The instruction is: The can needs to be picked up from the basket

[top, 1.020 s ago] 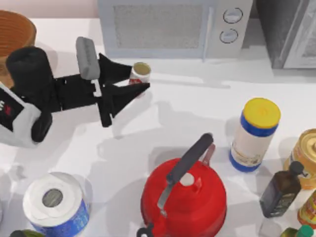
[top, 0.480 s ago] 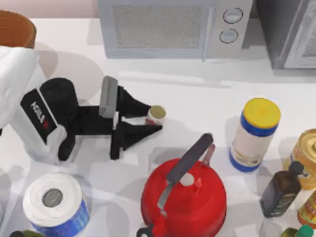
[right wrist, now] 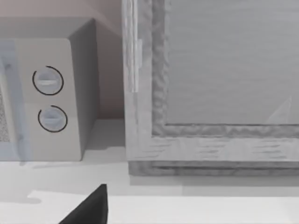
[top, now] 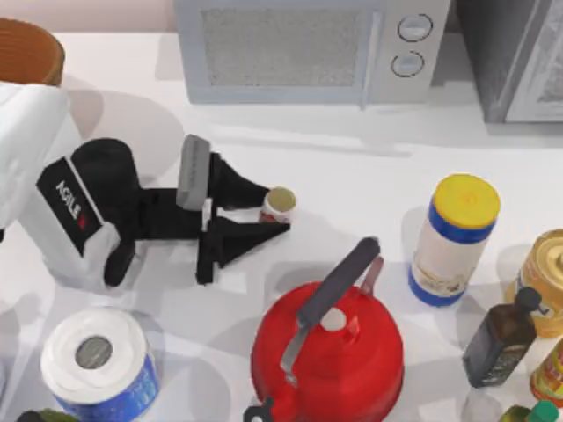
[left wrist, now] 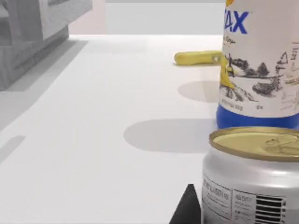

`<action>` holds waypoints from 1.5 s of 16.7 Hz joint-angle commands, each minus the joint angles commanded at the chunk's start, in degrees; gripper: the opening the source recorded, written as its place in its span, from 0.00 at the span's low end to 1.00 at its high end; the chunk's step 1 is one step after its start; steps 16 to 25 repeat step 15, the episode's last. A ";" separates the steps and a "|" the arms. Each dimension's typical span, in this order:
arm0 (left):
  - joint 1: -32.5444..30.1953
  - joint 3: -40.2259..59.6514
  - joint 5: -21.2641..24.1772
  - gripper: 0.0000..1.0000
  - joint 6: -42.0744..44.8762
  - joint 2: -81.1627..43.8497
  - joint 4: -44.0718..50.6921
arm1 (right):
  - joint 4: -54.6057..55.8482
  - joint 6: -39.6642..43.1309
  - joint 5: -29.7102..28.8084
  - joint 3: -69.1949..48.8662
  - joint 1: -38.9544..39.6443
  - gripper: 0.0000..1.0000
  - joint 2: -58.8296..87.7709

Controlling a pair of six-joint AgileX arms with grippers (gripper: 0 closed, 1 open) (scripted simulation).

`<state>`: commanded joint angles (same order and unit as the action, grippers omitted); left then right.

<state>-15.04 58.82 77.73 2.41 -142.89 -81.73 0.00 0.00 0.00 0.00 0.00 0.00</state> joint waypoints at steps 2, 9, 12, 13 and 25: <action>0.00 0.00 0.00 0.45 0.00 0.00 0.00 | 0.00 0.00 0.00 0.00 0.00 1.00 0.00; 0.00 0.00 0.00 0.98 0.00 0.00 0.00 | 0.00 0.00 0.00 0.00 0.00 1.00 0.00; 0.00 0.00 0.00 1.00 0.00 0.00 0.00 | 0.00 0.00 0.00 0.00 0.00 1.00 0.00; 0.00 0.00 0.00 1.00 0.00 0.00 0.00 | 0.00 0.00 0.00 0.00 0.00 1.00 0.00; 0.00 0.00 0.00 1.00 0.00 0.00 0.00 | 0.00 0.00 0.00 0.00 0.00 1.00 0.00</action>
